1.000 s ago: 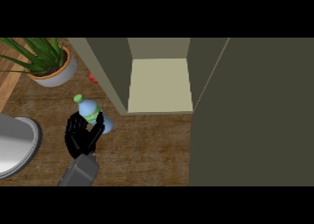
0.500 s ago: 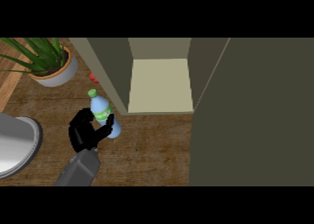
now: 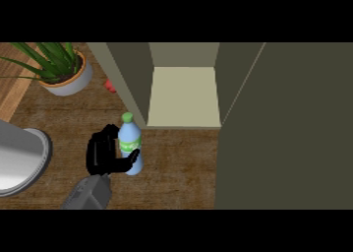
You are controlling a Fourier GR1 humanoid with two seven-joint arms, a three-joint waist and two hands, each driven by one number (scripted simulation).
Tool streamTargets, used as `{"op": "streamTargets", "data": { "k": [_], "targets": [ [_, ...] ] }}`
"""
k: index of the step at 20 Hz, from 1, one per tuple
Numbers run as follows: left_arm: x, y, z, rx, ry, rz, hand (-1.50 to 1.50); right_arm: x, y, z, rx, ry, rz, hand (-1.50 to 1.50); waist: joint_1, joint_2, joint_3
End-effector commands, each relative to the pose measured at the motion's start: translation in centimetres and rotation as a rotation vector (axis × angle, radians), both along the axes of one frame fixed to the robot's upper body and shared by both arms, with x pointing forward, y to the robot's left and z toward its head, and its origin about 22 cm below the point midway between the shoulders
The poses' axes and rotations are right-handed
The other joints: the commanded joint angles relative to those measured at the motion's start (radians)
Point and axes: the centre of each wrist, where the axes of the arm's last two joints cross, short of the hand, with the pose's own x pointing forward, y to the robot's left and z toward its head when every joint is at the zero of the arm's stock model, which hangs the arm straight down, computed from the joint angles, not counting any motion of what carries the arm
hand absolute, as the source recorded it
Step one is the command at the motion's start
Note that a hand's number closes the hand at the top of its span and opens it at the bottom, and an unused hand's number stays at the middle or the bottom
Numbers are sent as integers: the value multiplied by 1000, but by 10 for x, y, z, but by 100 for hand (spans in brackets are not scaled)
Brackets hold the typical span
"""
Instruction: Pick up the bottled water, place it into the cabinet and close the cabinet
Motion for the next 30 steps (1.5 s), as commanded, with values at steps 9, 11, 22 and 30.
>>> {"op": "streamTargets", "data": {
  "k": [9, 11, 22, 30],
  "targets": [
    [-9, -76, 92, 5, -112, -191, 150, 4, -4, 18, -11, -62, 2, -150, 3, -1, 1],
    [-12, -98, 114, 32, -115, -218, 150, 7, 0, 15, -4, -58, 12, -150, -4, 0, 0],
    [-21, -161, 206, 95, -79, -213, 150, 14, 6, 22, 9, -49, 20, -150, -17, 4, -1],
    [20, -180, 220, 173, -91, -113, 150, 17, -4, 30, 2, -70, 30, -150, -28, 9, -1]
  ]
}}
